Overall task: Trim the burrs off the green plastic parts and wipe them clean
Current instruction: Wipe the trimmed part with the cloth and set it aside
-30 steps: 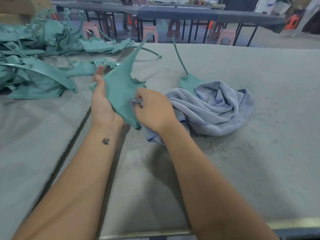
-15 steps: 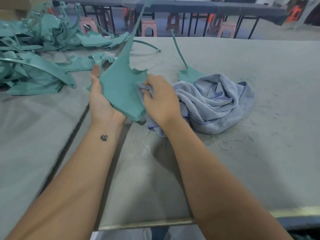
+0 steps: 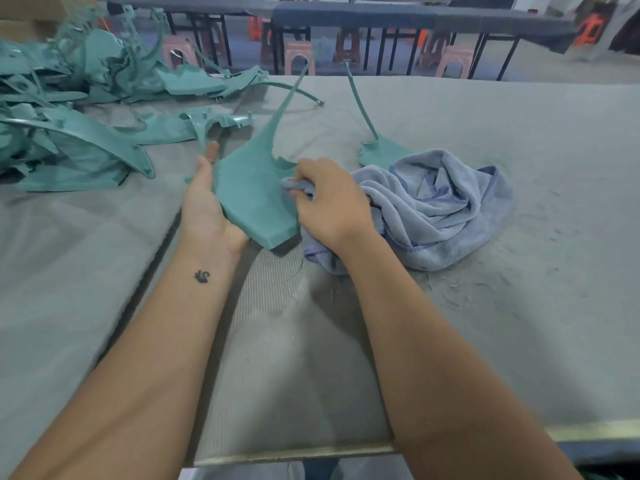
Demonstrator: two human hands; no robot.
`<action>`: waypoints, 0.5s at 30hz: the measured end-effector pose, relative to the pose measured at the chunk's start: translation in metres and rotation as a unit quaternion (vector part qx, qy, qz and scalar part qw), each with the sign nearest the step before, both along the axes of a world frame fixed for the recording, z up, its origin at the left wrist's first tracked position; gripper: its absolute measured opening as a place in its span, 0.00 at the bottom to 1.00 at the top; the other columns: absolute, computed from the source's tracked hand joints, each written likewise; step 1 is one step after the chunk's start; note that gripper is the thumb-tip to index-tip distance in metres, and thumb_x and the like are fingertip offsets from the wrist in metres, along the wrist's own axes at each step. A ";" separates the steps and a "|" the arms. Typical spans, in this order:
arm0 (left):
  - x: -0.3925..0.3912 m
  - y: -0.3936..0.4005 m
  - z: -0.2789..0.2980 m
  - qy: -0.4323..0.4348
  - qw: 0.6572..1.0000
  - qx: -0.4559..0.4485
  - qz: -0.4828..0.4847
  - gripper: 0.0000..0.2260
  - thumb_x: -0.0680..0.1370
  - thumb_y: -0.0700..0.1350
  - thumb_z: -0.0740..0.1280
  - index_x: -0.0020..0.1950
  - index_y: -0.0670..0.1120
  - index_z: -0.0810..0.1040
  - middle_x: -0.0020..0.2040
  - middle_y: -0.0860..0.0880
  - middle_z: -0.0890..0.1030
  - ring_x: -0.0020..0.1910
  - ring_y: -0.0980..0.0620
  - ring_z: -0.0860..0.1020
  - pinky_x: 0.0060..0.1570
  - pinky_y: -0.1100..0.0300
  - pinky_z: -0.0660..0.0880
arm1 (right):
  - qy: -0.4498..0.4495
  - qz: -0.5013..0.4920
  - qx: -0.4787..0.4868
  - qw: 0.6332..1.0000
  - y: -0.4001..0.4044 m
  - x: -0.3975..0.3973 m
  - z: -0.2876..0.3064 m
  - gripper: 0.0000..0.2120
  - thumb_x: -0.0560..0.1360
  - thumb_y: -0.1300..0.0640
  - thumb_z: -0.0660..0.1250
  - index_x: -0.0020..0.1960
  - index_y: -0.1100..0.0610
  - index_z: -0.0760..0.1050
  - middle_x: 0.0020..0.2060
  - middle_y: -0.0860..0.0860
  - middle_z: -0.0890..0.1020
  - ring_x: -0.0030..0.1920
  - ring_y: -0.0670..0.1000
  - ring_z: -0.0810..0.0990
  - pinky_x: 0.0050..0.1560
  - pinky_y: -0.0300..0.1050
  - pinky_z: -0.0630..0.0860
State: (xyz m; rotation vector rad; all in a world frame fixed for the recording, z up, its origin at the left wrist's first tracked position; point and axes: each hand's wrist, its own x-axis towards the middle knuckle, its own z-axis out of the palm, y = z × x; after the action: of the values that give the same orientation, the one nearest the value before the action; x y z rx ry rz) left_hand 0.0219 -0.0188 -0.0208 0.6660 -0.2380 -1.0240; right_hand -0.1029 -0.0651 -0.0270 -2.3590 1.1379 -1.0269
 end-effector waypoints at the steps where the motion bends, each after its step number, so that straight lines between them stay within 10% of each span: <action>1: 0.000 0.000 0.003 -0.021 1.000 -0.003 -0.003 0.11 0.84 0.49 0.57 0.61 0.49 0.76 0.49 0.44 0.85 0.48 0.44 0.84 0.44 0.46 0.81 | -0.008 -0.027 0.000 1.000 -0.002 0.000 -0.002 0.13 0.77 0.59 0.62 0.37 0.51 0.63 0.40 0.49 0.73 0.40 0.53 0.72 0.39 0.51 0.68; 6: 0.004 0.007 0.007 -0.309 0.940 -0.053 0.132 0.20 0.78 0.39 0.65 0.69 0.50 0.73 0.51 0.57 0.84 0.52 0.57 0.82 0.49 0.60 0.79 | -0.279 -0.090 0.099 0.951 -0.010 -0.011 0.009 0.07 0.78 0.59 0.64 0.42 0.53 0.70 0.34 0.43 0.74 0.34 0.40 0.71 0.37 0.34 0.66; 9: -0.007 0.010 -0.002 -0.599 0.793 -0.057 0.092 0.19 0.78 0.48 0.66 0.65 0.67 0.73 0.53 0.69 0.80 0.54 0.69 0.77 0.53 0.69 0.74 | -0.434 -0.088 0.217 0.870 -0.015 -0.020 0.017 0.08 0.80 0.56 0.63 0.42 0.52 0.72 0.35 0.46 0.76 0.37 0.43 0.74 0.44 0.39 0.74; 15: -0.020 -0.003 -0.016 -0.797 0.599 -0.079 0.005 0.34 0.70 0.37 0.66 0.74 0.52 0.61 0.72 0.58 0.63 0.75 0.53 0.62 0.75 0.55 0.56 | -0.512 -0.061 0.389 0.763 -0.025 -0.019 0.018 0.17 0.82 0.47 0.59 0.55 0.60 0.76 0.50 0.57 0.82 0.49 0.55 0.82 0.53 0.52 0.80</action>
State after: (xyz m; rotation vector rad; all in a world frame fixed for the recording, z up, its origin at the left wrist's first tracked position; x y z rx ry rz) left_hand 0.0022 -0.0216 -0.0372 1.2630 -1.8777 -0.0639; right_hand -0.1219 -0.0899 -0.0089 -0.8235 0.9427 -1.2663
